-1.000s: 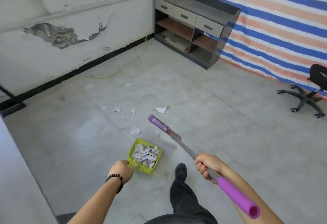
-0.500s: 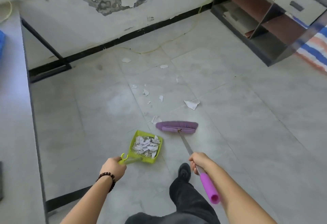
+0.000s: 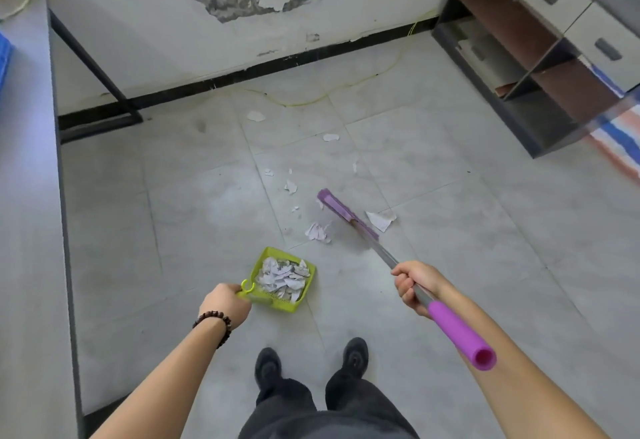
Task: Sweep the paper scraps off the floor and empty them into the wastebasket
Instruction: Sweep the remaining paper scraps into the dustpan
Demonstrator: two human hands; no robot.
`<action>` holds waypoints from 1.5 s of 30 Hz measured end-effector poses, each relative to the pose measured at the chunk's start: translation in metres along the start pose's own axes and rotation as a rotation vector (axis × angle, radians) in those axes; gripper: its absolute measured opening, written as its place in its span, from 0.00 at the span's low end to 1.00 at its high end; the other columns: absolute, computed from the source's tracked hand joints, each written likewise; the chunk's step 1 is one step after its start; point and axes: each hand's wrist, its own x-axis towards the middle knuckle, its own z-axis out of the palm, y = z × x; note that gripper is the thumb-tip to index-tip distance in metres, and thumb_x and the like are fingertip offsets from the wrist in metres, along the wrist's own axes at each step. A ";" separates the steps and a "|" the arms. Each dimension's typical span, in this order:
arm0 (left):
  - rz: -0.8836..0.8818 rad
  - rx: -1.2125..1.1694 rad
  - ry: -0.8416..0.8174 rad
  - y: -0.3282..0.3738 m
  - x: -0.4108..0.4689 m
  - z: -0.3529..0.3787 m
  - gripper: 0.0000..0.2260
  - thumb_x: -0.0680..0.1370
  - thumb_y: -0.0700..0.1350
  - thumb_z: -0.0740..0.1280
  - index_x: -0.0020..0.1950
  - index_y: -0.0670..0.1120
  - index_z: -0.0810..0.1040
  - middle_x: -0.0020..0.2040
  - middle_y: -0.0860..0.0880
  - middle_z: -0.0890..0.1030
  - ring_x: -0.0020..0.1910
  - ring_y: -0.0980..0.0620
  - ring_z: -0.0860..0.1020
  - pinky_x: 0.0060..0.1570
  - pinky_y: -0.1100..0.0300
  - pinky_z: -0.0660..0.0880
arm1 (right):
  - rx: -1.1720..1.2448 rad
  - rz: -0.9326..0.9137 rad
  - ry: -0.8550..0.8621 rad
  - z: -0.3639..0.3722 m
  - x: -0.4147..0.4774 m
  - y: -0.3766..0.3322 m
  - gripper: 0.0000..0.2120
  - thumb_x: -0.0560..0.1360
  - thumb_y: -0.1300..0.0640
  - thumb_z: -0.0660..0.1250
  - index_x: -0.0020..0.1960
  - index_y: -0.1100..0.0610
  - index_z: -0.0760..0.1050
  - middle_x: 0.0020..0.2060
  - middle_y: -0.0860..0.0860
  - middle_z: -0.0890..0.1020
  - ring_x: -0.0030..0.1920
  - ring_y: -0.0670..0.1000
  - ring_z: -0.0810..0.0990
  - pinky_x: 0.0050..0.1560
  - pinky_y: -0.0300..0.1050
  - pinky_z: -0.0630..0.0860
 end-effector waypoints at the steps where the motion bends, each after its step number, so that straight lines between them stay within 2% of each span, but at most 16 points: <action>1: 0.009 0.001 -0.002 0.003 0.005 -0.004 0.06 0.76 0.44 0.64 0.43 0.54 0.79 0.35 0.51 0.79 0.39 0.45 0.78 0.35 0.61 0.71 | -0.025 -0.014 0.016 0.011 0.001 -0.007 0.15 0.79 0.63 0.56 0.34 0.54 0.62 0.19 0.45 0.65 0.14 0.40 0.63 0.14 0.30 0.60; 7: -0.007 0.016 -0.005 0.000 0.044 -0.032 0.08 0.76 0.45 0.64 0.39 0.53 0.78 0.34 0.51 0.79 0.34 0.48 0.76 0.27 0.64 0.66 | -0.228 -0.126 0.086 0.087 0.061 -0.056 0.12 0.79 0.63 0.57 0.37 0.55 0.63 0.17 0.47 0.66 0.14 0.42 0.63 0.16 0.30 0.61; 13: -0.012 0.041 -0.004 0.000 0.055 -0.018 0.13 0.75 0.41 0.61 0.53 0.51 0.82 0.36 0.48 0.79 0.36 0.46 0.76 0.35 0.61 0.70 | -0.359 -0.260 0.100 0.168 0.143 -0.091 0.09 0.78 0.60 0.59 0.40 0.58 0.68 0.23 0.51 0.69 0.18 0.46 0.67 0.19 0.33 0.64; 19: -0.009 0.087 -0.003 0.001 0.065 -0.018 0.10 0.74 0.40 0.61 0.47 0.49 0.81 0.32 0.50 0.77 0.30 0.49 0.74 0.28 0.63 0.67 | -0.531 -0.360 0.073 0.204 0.205 -0.114 0.04 0.78 0.60 0.60 0.51 0.59 0.70 0.30 0.56 0.74 0.24 0.49 0.70 0.23 0.38 0.71; 22: -0.032 0.097 0.001 0.003 0.070 -0.018 0.10 0.74 0.41 0.61 0.47 0.50 0.81 0.33 0.48 0.79 0.32 0.47 0.75 0.31 0.62 0.70 | -0.717 -0.279 0.085 0.199 0.231 -0.107 0.14 0.77 0.64 0.53 0.59 0.53 0.67 0.34 0.58 0.74 0.26 0.51 0.70 0.24 0.39 0.71; 24: -0.040 0.103 0.005 0.004 0.069 -0.019 0.11 0.74 0.41 0.61 0.47 0.50 0.82 0.33 0.48 0.79 0.33 0.46 0.76 0.33 0.61 0.71 | -0.940 -0.252 0.129 0.181 0.238 -0.091 0.29 0.74 0.64 0.49 0.70 0.44 0.66 0.40 0.61 0.78 0.25 0.52 0.71 0.25 0.40 0.69; 25: -0.033 0.109 0.006 0.004 0.069 -0.019 0.11 0.74 0.41 0.61 0.48 0.50 0.82 0.33 0.48 0.79 0.33 0.46 0.76 0.33 0.61 0.71 | -1.020 -0.246 0.166 0.168 0.237 -0.082 0.33 0.74 0.64 0.48 0.74 0.40 0.61 0.45 0.62 0.79 0.26 0.53 0.72 0.25 0.40 0.70; 27: -0.016 0.117 0.003 0.007 0.069 -0.021 0.11 0.75 0.41 0.61 0.49 0.50 0.82 0.34 0.49 0.79 0.33 0.46 0.76 0.33 0.61 0.71 | -1.087 -0.217 0.226 0.135 0.226 -0.065 0.33 0.75 0.61 0.48 0.76 0.37 0.55 0.49 0.61 0.78 0.29 0.54 0.73 0.26 0.40 0.71; 31: -0.031 0.115 -0.007 0.010 0.067 -0.024 0.12 0.74 0.40 0.61 0.50 0.51 0.82 0.33 0.50 0.77 0.33 0.47 0.75 0.31 0.62 0.69 | -1.154 -0.096 0.292 0.050 0.191 -0.019 0.27 0.79 0.51 0.48 0.77 0.36 0.53 0.55 0.58 0.77 0.34 0.55 0.74 0.26 0.40 0.69; 33: -0.021 0.118 -0.008 0.009 0.062 -0.025 0.12 0.74 0.40 0.61 0.50 0.51 0.83 0.33 0.50 0.77 0.34 0.46 0.75 0.30 0.62 0.68 | -1.144 -0.061 0.344 0.008 0.167 0.007 0.24 0.80 0.47 0.48 0.76 0.37 0.55 0.56 0.57 0.78 0.35 0.54 0.73 0.27 0.39 0.67; 34: -0.019 0.125 -0.012 0.006 0.063 -0.024 0.12 0.74 0.40 0.62 0.50 0.50 0.83 0.33 0.50 0.77 0.34 0.46 0.76 0.30 0.62 0.68 | -1.142 -0.031 0.359 -0.008 0.160 0.022 0.23 0.80 0.47 0.49 0.75 0.40 0.60 0.53 0.57 0.78 0.34 0.54 0.73 0.28 0.39 0.67; 36: -0.005 0.139 -0.012 0.008 0.063 -0.026 0.12 0.74 0.40 0.62 0.50 0.50 0.83 0.34 0.50 0.77 0.36 0.45 0.76 0.32 0.62 0.68 | -1.106 0.078 0.376 -0.035 0.139 0.048 0.20 0.79 0.47 0.51 0.65 0.52 0.71 0.40 0.56 0.78 0.30 0.53 0.73 0.30 0.37 0.66; 37: -0.006 0.146 -0.012 0.008 0.063 -0.027 0.12 0.74 0.40 0.62 0.50 0.50 0.82 0.34 0.49 0.77 0.37 0.45 0.76 0.33 0.62 0.69 | -1.061 0.168 0.365 -0.043 0.128 0.058 0.18 0.77 0.48 0.53 0.59 0.56 0.72 0.34 0.56 0.76 0.26 0.52 0.72 0.30 0.37 0.67; 39: -0.009 0.153 -0.013 0.009 0.063 -0.028 0.11 0.73 0.40 0.62 0.49 0.50 0.82 0.35 0.49 0.78 0.38 0.44 0.77 0.33 0.62 0.69 | -0.915 0.315 0.341 -0.050 0.113 0.073 0.15 0.74 0.48 0.58 0.52 0.59 0.72 0.32 0.55 0.75 0.23 0.52 0.73 0.30 0.37 0.71; 42: 0.002 0.160 -0.016 0.005 0.059 -0.027 0.12 0.72 0.40 0.63 0.50 0.50 0.82 0.35 0.49 0.77 0.40 0.44 0.77 0.36 0.61 0.70 | -0.791 0.213 0.343 -0.041 0.108 0.082 0.07 0.75 0.54 0.62 0.46 0.58 0.73 0.30 0.54 0.73 0.21 0.50 0.69 0.26 0.34 0.67; 45: 0.012 0.161 -0.049 -0.008 0.053 -0.028 0.14 0.73 0.40 0.63 0.55 0.51 0.81 0.36 0.50 0.78 0.38 0.45 0.78 0.34 0.62 0.69 | -0.744 0.057 0.361 -0.021 0.098 0.079 0.07 0.75 0.56 0.61 0.45 0.59 0.75 0.27 0.54 0.71 0.22 0.49 0.65 0.24 0.34 0.61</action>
